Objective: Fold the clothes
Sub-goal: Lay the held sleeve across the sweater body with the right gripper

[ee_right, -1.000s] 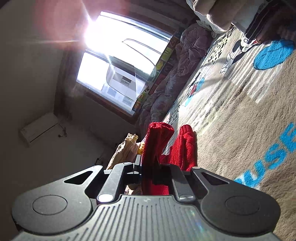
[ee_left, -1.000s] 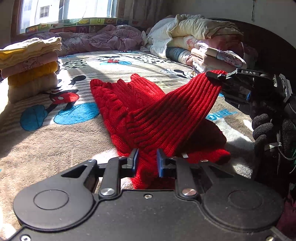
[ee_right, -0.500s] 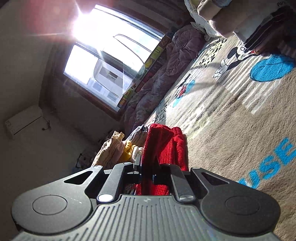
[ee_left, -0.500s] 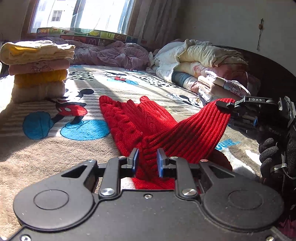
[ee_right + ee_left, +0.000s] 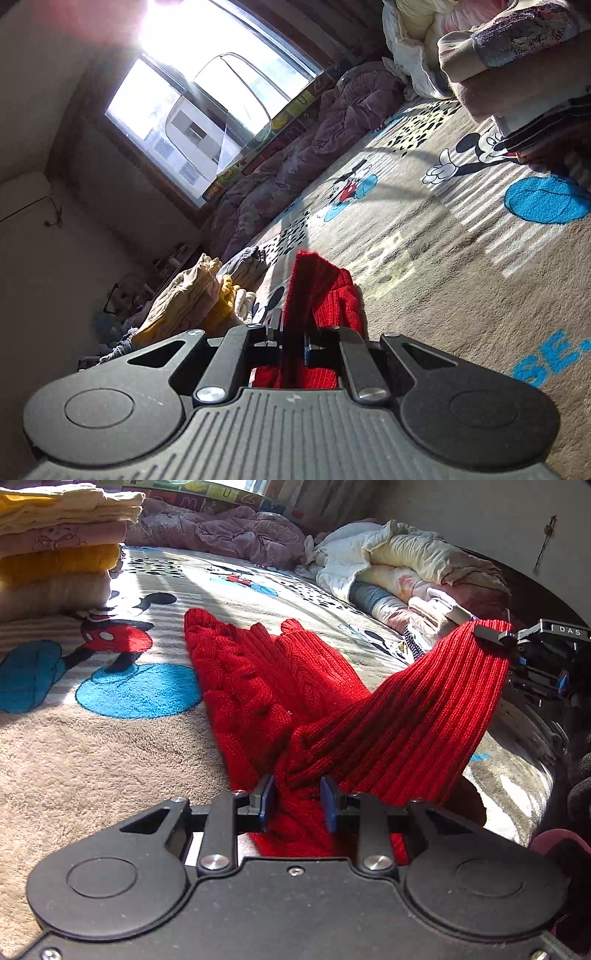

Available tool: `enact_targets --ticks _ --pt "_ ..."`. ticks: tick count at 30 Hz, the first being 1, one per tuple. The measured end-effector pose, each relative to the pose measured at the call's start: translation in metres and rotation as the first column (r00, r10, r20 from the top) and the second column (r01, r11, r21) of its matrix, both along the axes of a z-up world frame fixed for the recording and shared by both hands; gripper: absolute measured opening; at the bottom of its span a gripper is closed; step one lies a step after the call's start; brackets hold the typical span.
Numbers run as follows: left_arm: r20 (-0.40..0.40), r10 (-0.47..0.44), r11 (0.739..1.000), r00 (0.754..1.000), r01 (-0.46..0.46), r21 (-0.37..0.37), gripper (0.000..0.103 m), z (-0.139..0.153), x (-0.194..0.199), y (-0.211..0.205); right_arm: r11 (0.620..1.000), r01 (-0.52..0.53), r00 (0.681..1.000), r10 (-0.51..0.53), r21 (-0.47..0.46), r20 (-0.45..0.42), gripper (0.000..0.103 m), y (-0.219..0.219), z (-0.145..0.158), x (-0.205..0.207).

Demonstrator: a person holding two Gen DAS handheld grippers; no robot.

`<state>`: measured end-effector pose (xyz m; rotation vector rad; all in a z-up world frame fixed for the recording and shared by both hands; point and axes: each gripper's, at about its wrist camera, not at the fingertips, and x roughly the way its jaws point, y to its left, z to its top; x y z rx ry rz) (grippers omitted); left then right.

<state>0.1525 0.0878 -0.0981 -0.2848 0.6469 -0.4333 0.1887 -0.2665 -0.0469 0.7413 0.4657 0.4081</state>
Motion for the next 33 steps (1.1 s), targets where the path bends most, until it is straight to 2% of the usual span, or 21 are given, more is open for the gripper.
enact_targets --ticks 3,6,8,9,10,12,13,14,16,18,20,21,22,23,24,25,26,28,30,32,33 --pt "0.087 -0.018 1.0 0.996 0.019 -0.004 0.026 0.021 -0.015 0.011 1.0 -0.016 1.0 0.016 -0.02 0.022 0.012 0.003 0.011 0.002" --pt "0.111 -0.087 0.996 0.99 0.087 0.008 0.026 0.024 -0.029 0.011 0.999 -0.011 0.999 0.013 -0.041 0.033 0.011 0.003 0.015 0.003" --pt "0.069 -0.173 0.981 0.983 0.166 0.097 0.026 0.015 -0.035 -0.005 0.999 -0.015 1.0 0.015 -0.049 0.015 0.012 0.003 0.011 0.006" --pt "0.046 -0.21 0.963 0.977 0.199 0.184 0.026 0.006 -0.038 -0.017 0.998 -0.019 1.0 0.019 -0.06 0.001 0.012 0.003 0.008 0.008" --pt "0.022 -0.244 0.932 0.97 0.228 0.28 0.026 -0.003 -0.041 -0.03 0.995 -0.031 0.999 0.028 -0.092 -0.03 0.012 0.006 0.003 0.011" --pt "0.006 -0.239 0.943 0.971 0.231 0.24 0.026 -0.001 -0.04 -0.028 0.991 -0.041 0.996 0.03 -0.13 -0.09 0.012 0.007 -0.01 0.012" --pt "0.019 -0.243 0.952 0.97 0.235 0.195 0.026 0.004 -0.039 -0.022 0.991 -0.033 0.995 0.02 -0.13 -0.098 0.012 0.004 -0.014 0.01" --pt "0.069 -0.236 0.959 0.969 0.221 0.177 0.026 0.009 -0.04 -0.017 0.992 -0.025 0.995 0.011 -0.127 -0.104 0.012 0.001 -0.018 0.008" --pt "0.139 -0.153 0.975 0.978 0.126 0.185 0.026 0.015 -0.037 -0.011 0.994 -0.006 0.994 -0.006 -0.106 -0.109 0.012 -0.006 -0.021 0.005" --pt "0.179 -0.064 0.987 0.982 0.036 0.154 0.026 0.014 -0.028 -0.007 0.995 0.004 0.994 -0.015 -0.097 -0.112 0.012 -0.01 -0.02 0.004" --pt "0.172 -0.032 0.991 0.985 0.008 0.135 0.026 0.007 -0.016 -0.012 0.995 -0.003 0.994 -0.008 -0.102 -0.108 0.012 -0.01 -0.017 0.005" --pt "0.142 -0.039 0.991 0.989 0.02 0.133 0.026 0.001 -0.01 -0.015 0.994 -0.009 0.995 -0.003 -0.108 -0.105 0.012 -0.009 -0.014 0.005" --pt "0.075 -0.079 0.986 0.994 0.067 0.152 0.027 -0.007 -0.002 -0.023 0.993 -0.015 0.995 0.003 -0.118 -0.1 0.012 -0.006 -0.01 0.006" --pt "0.061 -0.103 0.978 0.993 0.09 0.187 0.031 -0.013 -0.001 -0.029 0.992 -0.02 0.995 0.007 -0.126 -0.097 0.012 -0.005 -0.006 0.007" --pt "0.081 -0.113 0.97 0.99 0.093 0.223 0.031 -0.012 -0.004 -0.033 0.991 -0.023 0.995 0.01 -0.132 -0.098 0.012 -0.003 -0.002 0.008" --pt "0.081 -0.109 0.97 0.991 0.088 0.227 0.031 -0.009 -0.005 -0.033 0.99 -0.026 0.995 0.012 -0.137 -0.1 0.012 0.0 0.001 0.01" --pt "0.085 -0.1 0.973 0.991 0.08 0.218 0.031 -0.002 -0.006 -0.029 0.989 -0.029 0.995 0.015 -0.143 -0.101 0.012 0.002 0.005 0.011" --pt "0.141 -0.117 0.975 0.983 0.088 0.202 0.031 0.011 -0.018 -0.02 0.987 -0.035 0.994 0.018 -0.157 -0.106 0.012 0.008 0.012 0.015" --pt "0.178 -0.167 0.977 0.97 0.138 0.161 0.031 0.019 -0.032 -0.01 0.984 -0.042 0.994 0.023 -0.171 -0.11 0.012 0.015 0.019 0.019" --pt "0.198 -0.245 0.965 0.949 0.22 0.141 0.033 0.021 -0.046 -0.008 0.98 -0.051 0.994 0.031 -0.191 -0.108 0.012 0.023 0.026 0.025" --pt "0.2 -0.282 0.955 0.938 0.256 0.147 0.041 0.02 -0.053 -0.009 0.978 -0.055 0.994 0.034 -0.201 -0.107 0.012 0.028 0.029 0.028"
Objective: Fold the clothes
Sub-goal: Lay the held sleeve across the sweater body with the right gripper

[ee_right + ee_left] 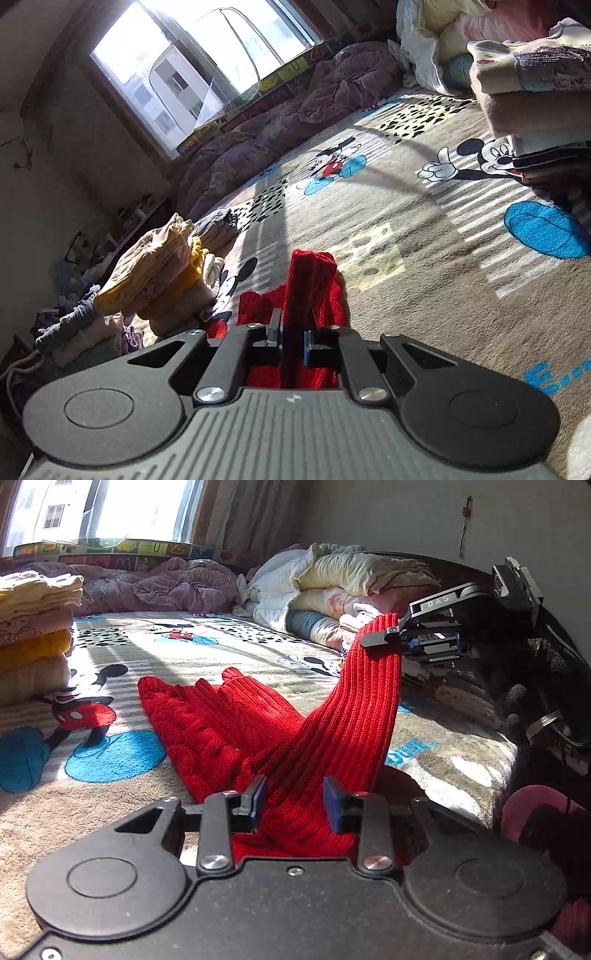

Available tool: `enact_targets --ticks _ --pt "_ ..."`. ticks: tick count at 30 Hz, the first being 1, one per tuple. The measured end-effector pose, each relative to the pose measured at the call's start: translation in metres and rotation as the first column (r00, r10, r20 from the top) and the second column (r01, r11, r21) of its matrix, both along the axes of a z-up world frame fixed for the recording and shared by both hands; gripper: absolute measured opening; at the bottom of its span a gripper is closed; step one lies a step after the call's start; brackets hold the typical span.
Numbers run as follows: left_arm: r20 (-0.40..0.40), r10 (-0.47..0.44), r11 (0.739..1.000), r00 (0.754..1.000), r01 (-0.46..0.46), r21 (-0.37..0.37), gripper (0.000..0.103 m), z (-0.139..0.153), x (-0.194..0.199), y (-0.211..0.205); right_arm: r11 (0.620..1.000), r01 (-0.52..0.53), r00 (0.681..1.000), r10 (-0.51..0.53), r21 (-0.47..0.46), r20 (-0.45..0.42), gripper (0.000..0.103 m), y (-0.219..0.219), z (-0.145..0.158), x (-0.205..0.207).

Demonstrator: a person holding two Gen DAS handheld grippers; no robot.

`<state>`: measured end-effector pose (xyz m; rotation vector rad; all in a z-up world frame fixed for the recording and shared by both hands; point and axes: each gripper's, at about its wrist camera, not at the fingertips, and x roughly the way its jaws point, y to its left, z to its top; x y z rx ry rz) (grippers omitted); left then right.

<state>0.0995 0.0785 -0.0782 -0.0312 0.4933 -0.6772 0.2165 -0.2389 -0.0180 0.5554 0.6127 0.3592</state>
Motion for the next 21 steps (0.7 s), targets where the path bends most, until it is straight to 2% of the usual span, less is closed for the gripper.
enact_targets --ticks 2,6,8,12,21 --pt "0.0 -0.036 0.999 0.999 0.036 0.034 0.05 -0.007 -0.009 -0.007 1.0 -0.011 1.0 0.011 -0.003 0.0 0.012 0.007 0.004 0.006" --pt "-0.038 -0.071 0.991 0.997 0.074 0.108 0.05 -0.026 -0.014 -0.021 0.999 -0.035 0.999 0.035 -0.022 0.001 0.012 0.031 0.013 0.022" --pt "-0.047 -0.077 0.99 0.996 0.082 0.111 0.05 -0.032 -0.014 -0.024 0.998 -0.051 0.999 0.051 -0.044 0.003 0.012 0.046 0.016 0.031" --pt "-0.09 -0.091 0.994 0.992 0.096 0.057 0.052 -0.034 -0.008 -0.018 0.992 -0.083 0.997 0.083 -0.094 -0.002 0.012 0.078 0.023 0.052" --pt "-0.228 -0.136 0.982 0.964 0.101 -0.16 0.054 -0.036 0.008 0.014 0.97 -0.124 0.991 0.113 -0.207 -0.068 0.012 0.144 0.01 0.1"
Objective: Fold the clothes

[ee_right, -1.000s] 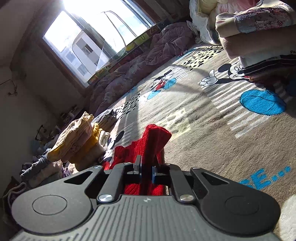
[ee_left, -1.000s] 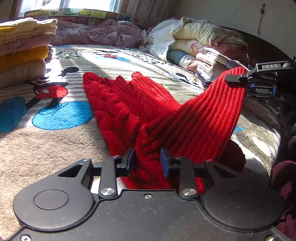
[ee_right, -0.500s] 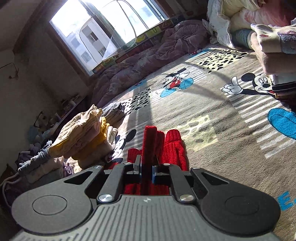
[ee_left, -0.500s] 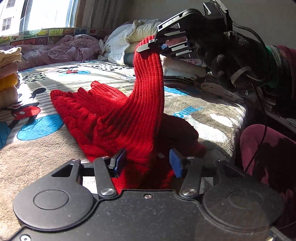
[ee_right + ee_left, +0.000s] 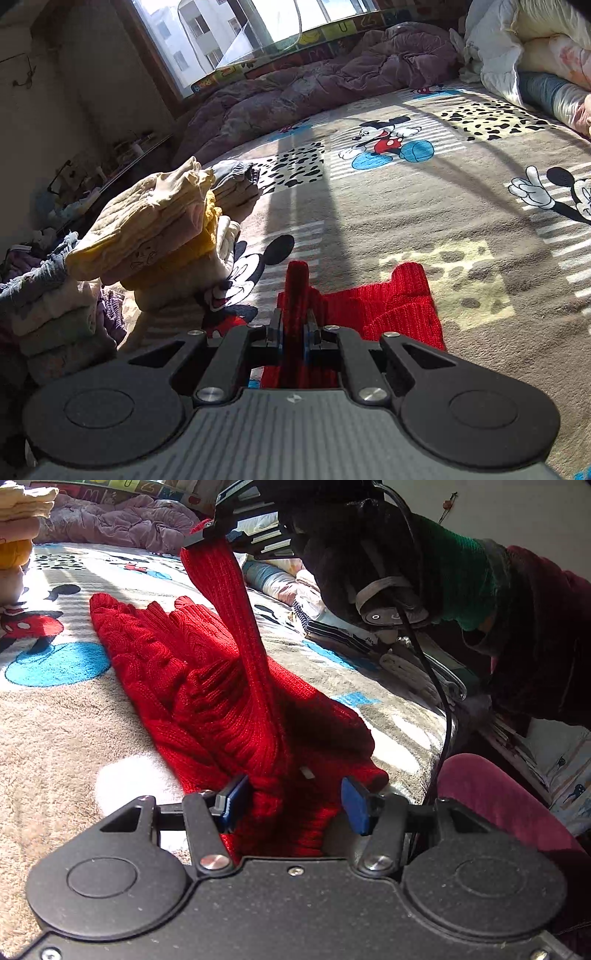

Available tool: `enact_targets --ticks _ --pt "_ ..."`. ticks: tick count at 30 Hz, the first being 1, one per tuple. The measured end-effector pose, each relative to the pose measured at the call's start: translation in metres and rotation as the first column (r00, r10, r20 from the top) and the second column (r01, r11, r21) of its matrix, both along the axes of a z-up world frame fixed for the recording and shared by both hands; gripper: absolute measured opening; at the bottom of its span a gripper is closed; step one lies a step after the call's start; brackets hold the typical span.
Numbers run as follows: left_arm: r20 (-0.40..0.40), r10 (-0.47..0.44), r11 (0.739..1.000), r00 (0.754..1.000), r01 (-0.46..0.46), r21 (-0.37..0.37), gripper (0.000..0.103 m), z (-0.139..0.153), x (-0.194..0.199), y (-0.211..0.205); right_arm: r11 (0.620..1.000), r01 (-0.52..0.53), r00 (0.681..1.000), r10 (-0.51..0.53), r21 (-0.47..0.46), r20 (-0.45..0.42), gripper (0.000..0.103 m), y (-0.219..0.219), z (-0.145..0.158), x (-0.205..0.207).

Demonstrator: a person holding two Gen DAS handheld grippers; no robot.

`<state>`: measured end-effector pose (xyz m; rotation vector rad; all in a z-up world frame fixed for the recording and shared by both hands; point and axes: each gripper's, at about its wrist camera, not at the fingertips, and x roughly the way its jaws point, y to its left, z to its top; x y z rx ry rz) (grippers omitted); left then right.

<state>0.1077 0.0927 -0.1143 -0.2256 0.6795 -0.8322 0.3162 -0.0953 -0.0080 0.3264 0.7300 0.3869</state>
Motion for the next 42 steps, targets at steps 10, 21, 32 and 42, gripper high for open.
enact_targets --ticks 10,21,32,42 --pt "-0.1 -0.002 0.994 0.995 -0.009 -0.11 0.054 -0.006 0.012 0.014 0.997 -0.008 0.998 0.004 -0.079 -0.06 0.012 0.041 -0.029 0.04" --pt "-0.164 0.003 0.987 0.986 -0.03 -0.158 0.055 -0.01 0.016 0.024 0.999 -0.004 0.999 0.002 -0.044 -0.051 0.03 0.047 -0.036 0.049" --pt "-0.182 0.176 0.942 0.968 -0.219 -0.255 0.055 0.004 0.027 0.062 0.986 -0.139 0.978 0.152 -0.094 0.146 0.032 -0.026 -0.014 -0.056" --pt "-0.262 0.35 0.858 0.899 -0.42 -0.297 0.054 0.016 0.104 0.054 0.908 -0.294 0.884 0.377 -0.299 0.275 0.032 -0.015 -0.044 -0.16"
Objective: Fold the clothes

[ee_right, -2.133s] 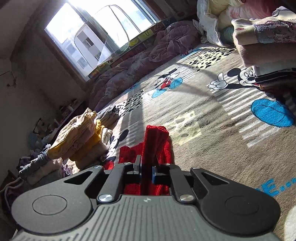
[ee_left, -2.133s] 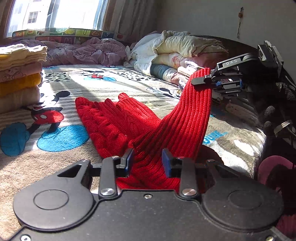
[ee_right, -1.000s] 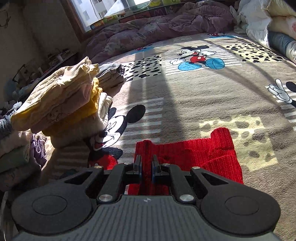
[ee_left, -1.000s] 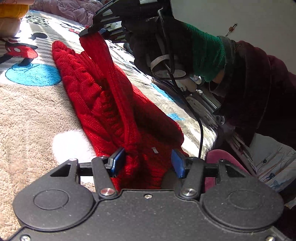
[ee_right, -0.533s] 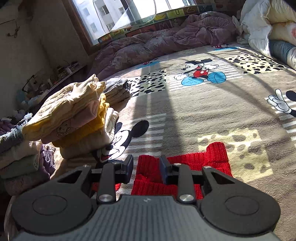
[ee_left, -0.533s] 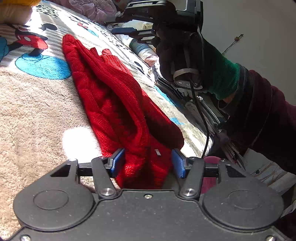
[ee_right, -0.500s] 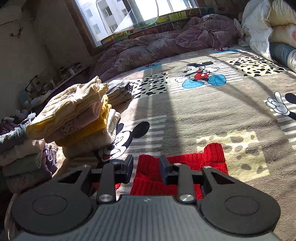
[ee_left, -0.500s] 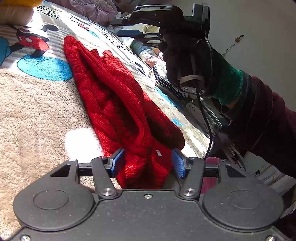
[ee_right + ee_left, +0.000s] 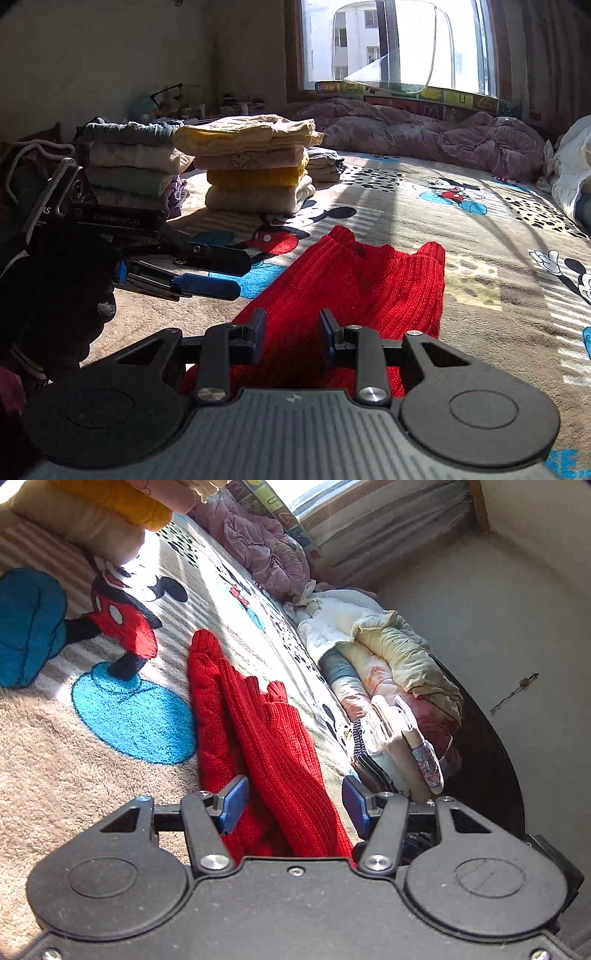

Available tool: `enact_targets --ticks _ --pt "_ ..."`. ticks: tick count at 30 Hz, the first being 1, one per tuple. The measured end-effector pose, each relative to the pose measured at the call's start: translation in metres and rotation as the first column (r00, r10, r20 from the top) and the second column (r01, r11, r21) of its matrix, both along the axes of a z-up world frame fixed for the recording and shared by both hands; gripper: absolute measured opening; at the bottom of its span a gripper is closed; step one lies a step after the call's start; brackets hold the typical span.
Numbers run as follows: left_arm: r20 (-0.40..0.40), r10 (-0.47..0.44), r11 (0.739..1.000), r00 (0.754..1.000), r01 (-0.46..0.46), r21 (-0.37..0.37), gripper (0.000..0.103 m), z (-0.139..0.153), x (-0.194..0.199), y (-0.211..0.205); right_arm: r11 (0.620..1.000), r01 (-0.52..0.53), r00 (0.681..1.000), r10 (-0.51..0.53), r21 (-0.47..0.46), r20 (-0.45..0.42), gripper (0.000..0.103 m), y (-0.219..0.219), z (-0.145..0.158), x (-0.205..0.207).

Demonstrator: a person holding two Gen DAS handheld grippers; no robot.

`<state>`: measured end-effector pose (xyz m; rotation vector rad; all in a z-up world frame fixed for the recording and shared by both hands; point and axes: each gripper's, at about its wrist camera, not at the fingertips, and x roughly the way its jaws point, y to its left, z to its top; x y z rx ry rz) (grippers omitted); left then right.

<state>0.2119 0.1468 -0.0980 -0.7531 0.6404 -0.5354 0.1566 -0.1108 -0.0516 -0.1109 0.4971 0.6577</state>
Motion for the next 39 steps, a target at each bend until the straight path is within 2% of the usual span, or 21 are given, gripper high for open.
enact_targets --ticks 4,7,10,11,12,15,17,24,28,31,35,39 --pt "-0.026 0.024 0.998 0.999 -0.023 0.056 0.051 -0.002 0.027 -0.009 0.998 -0.047 0.998 0.048 -0.047 0.041 0.032 0.012 -0.005 -0.008" --pt "-0.036 0.016 0.995 0.999 -0.012 0.1 0.041 -0.007 0.042 -0.013 0.994 -0.077 0.995 0.082 -0.073 0.058 0.036 0.019 -0.008 -0.011" --pt "-0.03 0.004 0.993 1.0 0.0 0.117 0.024 -0.011 0.05 -0.012 0.989 -0.105 0.991 0.113 -0.107 0.07 0.038 0.024 -0.012 -0.01" --pt "-0.02 -0.01 0.992 1.0 0.012 0.123 0.014 -0.012 0.052 -0.013 0.988 -0.11 0.99 0.119 -0.111 0.071 0.038 0.026 -0.014 -0.011" --pt "0.007 -0.032 0.991 0.999 0.03 0.129 0.009 -0.01 0.053 -0.014 0.987 -0.114 0.99 0.123 -0.113 0.073 0.038 0.027 -0.015 -0.011" --pt "0.122 -0.053 0.991 0.991 0.038 0.128 0.008 0.002 0.053 -0.015 0.988 -0.117 0.989 0.125 -0.098 0.084 0.038 0.027 -0.014 -0.01" --pt "0.152 -0.043 0.993 0.987 0.025 0.118 0.008 0.005 0.052 -0.012 0.99 -0.116 0.988 0.123 -0.082 0.091 0.039 0.026 -0.012 -0.009" --pt "0.078 -0.002 0.981 0.997 -0.014 0.195 0.007 -0.012 0.068 -0.015 0.982 -0.123 0.991 0.128 -0.14 0.03 0.043 0.039 -0.024 0.007" --pt "0.098 0.029 0.979 0.995 -0.048 0.2 0.007 -0.009 0.065 -0.012 0.976 -0.124 0.991 0.13 -0.18 0.022 0.043 0.045 -0.024 0.009" --pt "0.085 0.044 0.977 0.995 -0.061 0.204 0.007 -0.011 0.065 -0.01 0.972 -0.128 0.99 0.136 -0.198 0.028 0.044 0.047 -0.022 0.008" --pt "0.053 0.051 0.963 0.997 -0.063 0.261 0.007 -0.013 0.067 -0.015 0.951 -0.156 0.987 0.162 -0.268 0.0 0.044 0.053 -0.028 0.01" --pt "0.122 0.046 0.95 0.991 -0.081 0.301 0.009 0.001 0.058 -0.016 0.951 -0.164 0.983 0.18 -0.264 0.038 0.044 0.053 -0.014 -0.002"
